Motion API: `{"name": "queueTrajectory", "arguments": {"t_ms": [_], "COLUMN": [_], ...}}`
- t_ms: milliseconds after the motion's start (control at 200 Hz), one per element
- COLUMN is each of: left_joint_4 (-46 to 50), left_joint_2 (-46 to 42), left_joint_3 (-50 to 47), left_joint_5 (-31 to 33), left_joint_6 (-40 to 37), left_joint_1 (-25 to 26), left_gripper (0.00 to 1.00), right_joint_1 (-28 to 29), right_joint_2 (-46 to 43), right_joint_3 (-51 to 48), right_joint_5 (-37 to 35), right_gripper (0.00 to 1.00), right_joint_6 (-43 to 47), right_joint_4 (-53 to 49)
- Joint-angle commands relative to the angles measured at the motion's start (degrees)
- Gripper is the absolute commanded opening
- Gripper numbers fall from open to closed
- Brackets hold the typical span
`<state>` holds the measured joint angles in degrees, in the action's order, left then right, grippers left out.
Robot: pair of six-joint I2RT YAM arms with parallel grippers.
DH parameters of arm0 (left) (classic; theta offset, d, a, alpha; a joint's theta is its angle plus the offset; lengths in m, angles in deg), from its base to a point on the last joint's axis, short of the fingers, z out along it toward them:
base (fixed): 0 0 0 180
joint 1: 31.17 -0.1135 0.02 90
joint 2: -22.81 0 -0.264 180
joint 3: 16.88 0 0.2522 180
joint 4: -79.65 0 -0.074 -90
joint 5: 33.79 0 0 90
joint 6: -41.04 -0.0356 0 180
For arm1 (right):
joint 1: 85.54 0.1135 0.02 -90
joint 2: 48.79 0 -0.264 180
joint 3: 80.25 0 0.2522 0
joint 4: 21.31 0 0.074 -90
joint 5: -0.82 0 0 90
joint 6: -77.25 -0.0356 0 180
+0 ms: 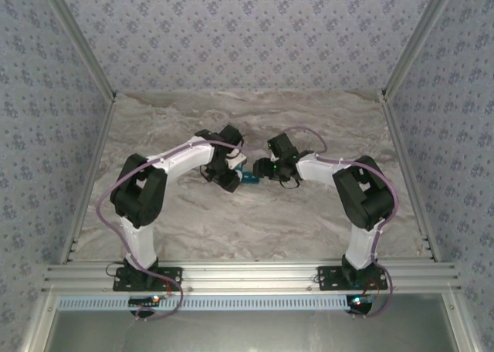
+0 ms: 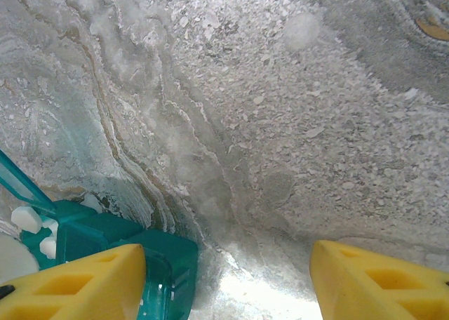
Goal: Sort the pills into containers
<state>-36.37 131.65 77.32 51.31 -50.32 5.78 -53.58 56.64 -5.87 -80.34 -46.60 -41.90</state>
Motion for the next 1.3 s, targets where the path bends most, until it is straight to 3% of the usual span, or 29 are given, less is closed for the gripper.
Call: {"name": "queueTrajectory", "arguments": {"t_ms": [0,685,994,1299], "left_joint_4": [-3.0,-22.1,-38.0,-62.5], "left_joint_2": [-3.6,-13.7,-26.0,-38.1], "left_joint_3": [-1.8,-16.4,-25.0,-33.1], "left_joint_5": [-1.1,-4.4,-3.8,-5.0], "left_joint_6": [0.8,2.5,2.2,3.5], "left_joint_1": [-0.3,-0.3,-0.3,-0.3], "left_gripper": [0.0,0.0,0.0,0.0], "right_joint_1": [-0.1,-1.2,-4.7,-11.3], "right_joint_2": [0.0,-2.8,-10.2,-18.9], "right_joint_3": [0.1,1.0,0.7,-0.9], "right_joint_5": [1.2,0.6,0.0,-1.2], "right_gripper": [0.66,0.66,0.66,0.67], "right_joint_6": [-0.8,-0.6,-0.4,1.6], "right_joint_4": [-1.3,-3.8,-6.9,-12.6]}}
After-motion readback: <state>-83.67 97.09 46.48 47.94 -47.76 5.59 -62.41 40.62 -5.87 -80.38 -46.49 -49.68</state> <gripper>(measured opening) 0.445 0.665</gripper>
